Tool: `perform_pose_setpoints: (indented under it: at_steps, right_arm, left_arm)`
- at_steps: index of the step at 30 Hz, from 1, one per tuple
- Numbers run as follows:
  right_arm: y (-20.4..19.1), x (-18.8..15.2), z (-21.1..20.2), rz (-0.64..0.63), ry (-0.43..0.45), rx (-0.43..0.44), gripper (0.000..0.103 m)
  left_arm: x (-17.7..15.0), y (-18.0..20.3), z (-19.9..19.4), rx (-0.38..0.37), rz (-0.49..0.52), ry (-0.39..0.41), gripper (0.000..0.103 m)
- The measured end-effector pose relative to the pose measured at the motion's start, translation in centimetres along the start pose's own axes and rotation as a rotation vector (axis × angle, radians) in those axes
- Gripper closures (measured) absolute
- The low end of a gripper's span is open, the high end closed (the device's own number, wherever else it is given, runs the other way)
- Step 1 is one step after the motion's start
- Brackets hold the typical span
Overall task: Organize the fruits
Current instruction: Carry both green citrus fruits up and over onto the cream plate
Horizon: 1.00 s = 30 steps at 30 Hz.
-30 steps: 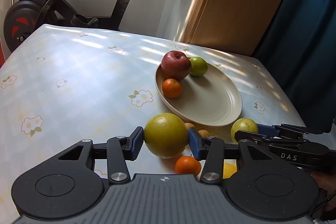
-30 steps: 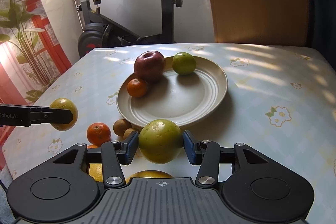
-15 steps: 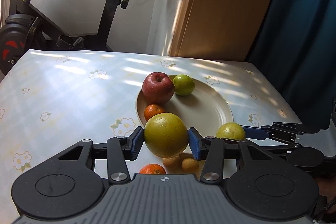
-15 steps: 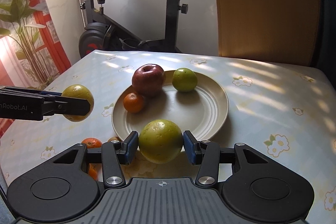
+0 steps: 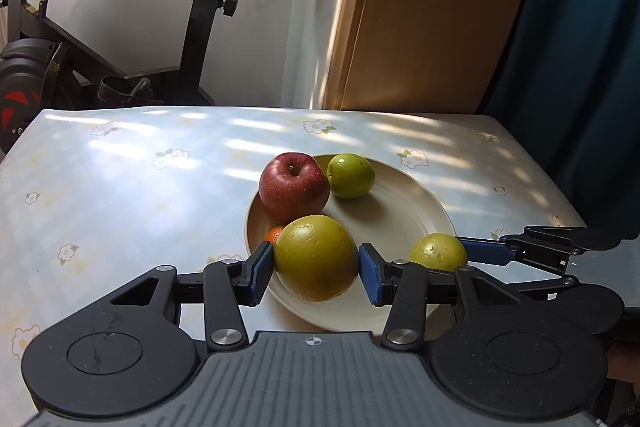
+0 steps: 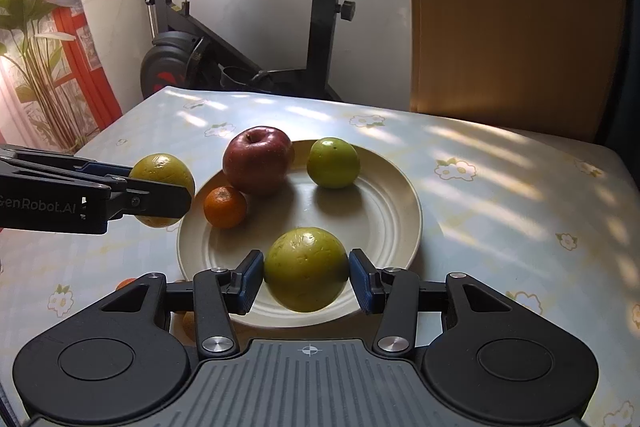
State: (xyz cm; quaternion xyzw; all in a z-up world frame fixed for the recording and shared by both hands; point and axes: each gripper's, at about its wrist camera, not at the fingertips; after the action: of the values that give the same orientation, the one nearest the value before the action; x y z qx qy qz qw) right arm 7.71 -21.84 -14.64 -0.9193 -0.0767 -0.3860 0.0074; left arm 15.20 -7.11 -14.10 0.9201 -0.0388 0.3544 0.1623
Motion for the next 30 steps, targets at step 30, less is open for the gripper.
perform_pose_setpoints:
  at_steps: [30]
  right_arm:
    - [1.9, 0.4, 3.6, -0.075, -0.058, -0.013, 0.060]
  left_arm:
    - [0.4, 1.5, 4.2, 0.056, 0.022, -0.058, 0.054]
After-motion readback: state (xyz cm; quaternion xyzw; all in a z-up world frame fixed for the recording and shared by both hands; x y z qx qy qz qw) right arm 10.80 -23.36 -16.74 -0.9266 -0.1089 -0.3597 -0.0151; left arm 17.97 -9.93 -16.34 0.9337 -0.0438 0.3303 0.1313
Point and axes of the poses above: each gripper's, at about its wrist camera, not at the fingertips, and z roughly the way its jaws point, y to its right, x to its top, and after that the axes turned 13 degrees about -z, right-handed
